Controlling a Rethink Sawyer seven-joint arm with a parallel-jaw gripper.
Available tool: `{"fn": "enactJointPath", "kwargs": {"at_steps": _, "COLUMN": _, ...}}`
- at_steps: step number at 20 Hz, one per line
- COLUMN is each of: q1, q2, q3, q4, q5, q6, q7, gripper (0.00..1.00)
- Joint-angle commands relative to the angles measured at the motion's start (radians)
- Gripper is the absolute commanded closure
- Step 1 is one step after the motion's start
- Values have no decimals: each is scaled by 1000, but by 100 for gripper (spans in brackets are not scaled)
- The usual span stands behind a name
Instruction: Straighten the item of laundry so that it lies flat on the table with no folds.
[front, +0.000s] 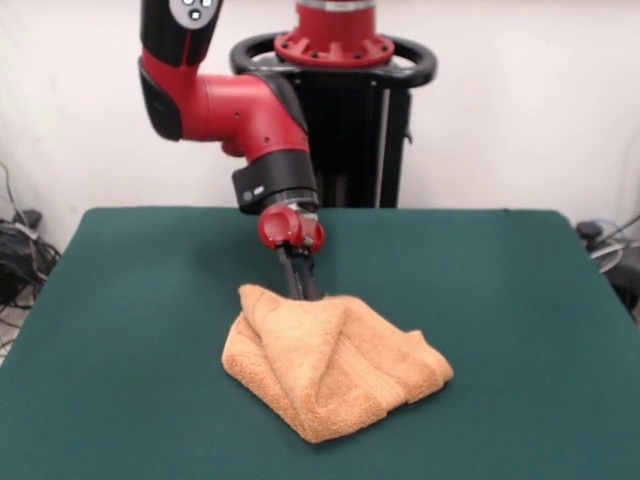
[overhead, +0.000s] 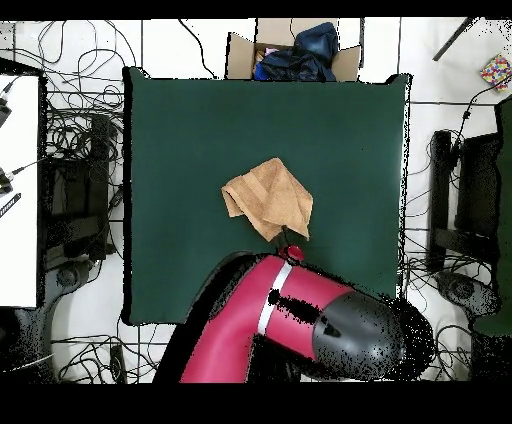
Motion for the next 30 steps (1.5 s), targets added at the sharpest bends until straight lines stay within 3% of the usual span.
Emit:
{"fn": "enactJointPath", "kwargs": {"at_steps": 1, "q1": -75, "q2": 43, "q3": 96, "q4": -109, "q5": 83, "q6": -40, "q7": 165, "gripper": 0}}
{"fn": "enactJointPath", "kwargs": {"at_steps": 7, "q1": -54, "q2": -59, "q3": 46, "q4": 17, "q5": 115, "q6": -159, "q7": 73, "gripper": 0}}
{"fn": "enactJointPath", "kwargs": {"at_steps": 14, "q1": -32, "q2": -196, "q3": -12, "q4": 121, "q5": 83, "q6": -168, "q7": 83, "gripper": 0}}
{"fn": "enactJointPath", "kwargs": {"at_steps": 23, "q1": -61, "q2": -257, "q3": 47, "q4": 113, "q5": 88, "q6": -41, "q7": 225, "gripper": 0}}
{"fn": "enactJointPath", "kwargs": {"at_steps": 30, "q1": -76, "q2": -240, "q3": 73, "q4": 92, "q5": 92, "q6": -41, "q7": 229, "gripper": 0}}
